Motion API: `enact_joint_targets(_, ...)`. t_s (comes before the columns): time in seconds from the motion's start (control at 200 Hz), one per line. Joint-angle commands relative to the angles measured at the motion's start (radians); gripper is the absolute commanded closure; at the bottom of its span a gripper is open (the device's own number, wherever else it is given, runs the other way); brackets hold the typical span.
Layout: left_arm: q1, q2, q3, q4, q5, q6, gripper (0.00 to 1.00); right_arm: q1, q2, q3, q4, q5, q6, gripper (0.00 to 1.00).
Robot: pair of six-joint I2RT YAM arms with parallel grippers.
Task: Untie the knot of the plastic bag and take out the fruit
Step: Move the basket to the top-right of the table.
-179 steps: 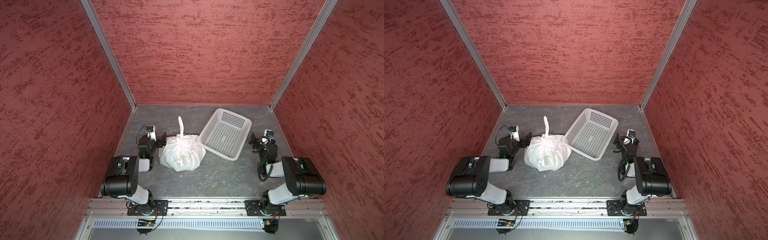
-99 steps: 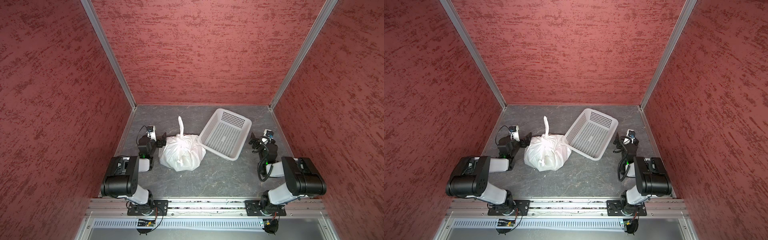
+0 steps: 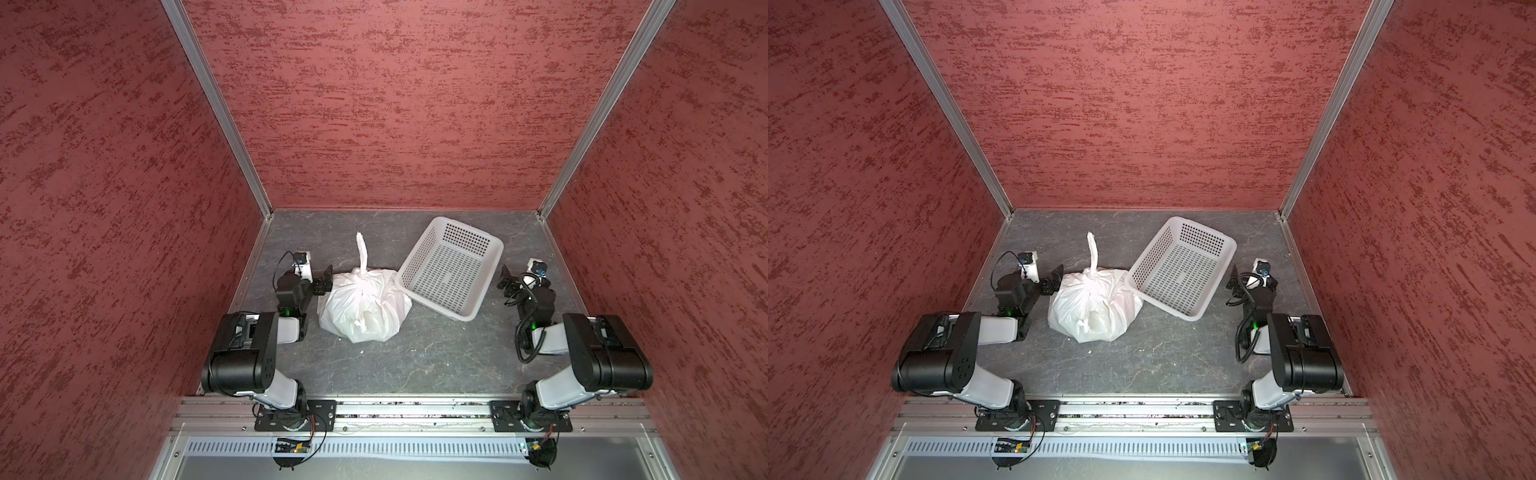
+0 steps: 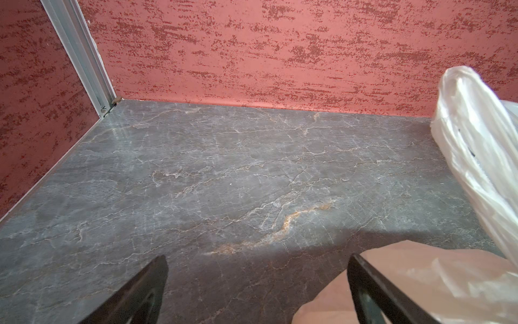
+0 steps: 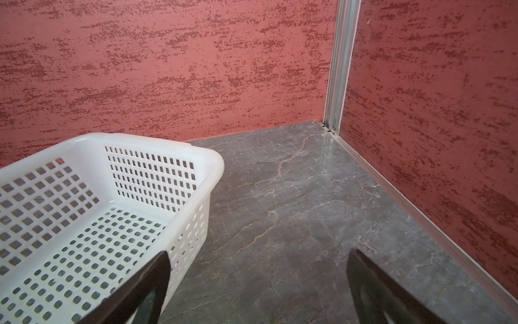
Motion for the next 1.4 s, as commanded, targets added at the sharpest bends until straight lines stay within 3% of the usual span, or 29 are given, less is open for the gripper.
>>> enact_joint_targets(0.0, -0.003, 0.008, 0.013, -0.005, -0.001, 0.002, 0.0, -0.002, 0.001, 0.017, 0.0, -0.015, -0.01, 0.01)
enact_joint_targets(0.561, -0.001, 0.008, 0.014, -0.006, -0.002, 0.002, 0.0, -0.002, -0.017, 0.029, -0.03, -0.019, -0.01, 0.01)
enact_joint_targets(0.631, 0.0, -0.021, 0.03, -0.051, -0.005, 0.003, 0.0, -0.001, -0.099, 0.067, -0.161, -0.024, -0.016, 0.01)
enact_joint_targets(0.801, -0.002, -0.145, 0.181, -0.425, 0.009, 0.009, 0.0, -0.001, -0.264, 0.282, -0.687, -0.011, 0.031, 0.01)
enact_joint_targets(0.952, -0.006, -0.226, 0.257, -0.637, 0.024, -0.041, 0.0, 0.029, -0.29, 0.477, -1.076, -0.04, 0.089, 0.01)
enact_joint_targets(1.147, -0.095, -0.289, 0.369, -0.865, -0.013, -0.065, 0.0, 0.182, -0.26, 0.644, -1.514, 0.004, 0.172, 0.01)
enact_joint_targets(1.252, -0.131, -0.31, 0.402, -0.904, -0.034, -0.101, 0.0, 0.241, -0.227, 0.681, -1.669, 0.005, 0.25, 0.01)
enact_joint_targets(1.398, -0.142, -0.312, 0.427, -0.907, -0.03, -0.163, 0.0, 0.278, -0.183, 0.679, -1.744, -0.023, 0.313, 0.01)
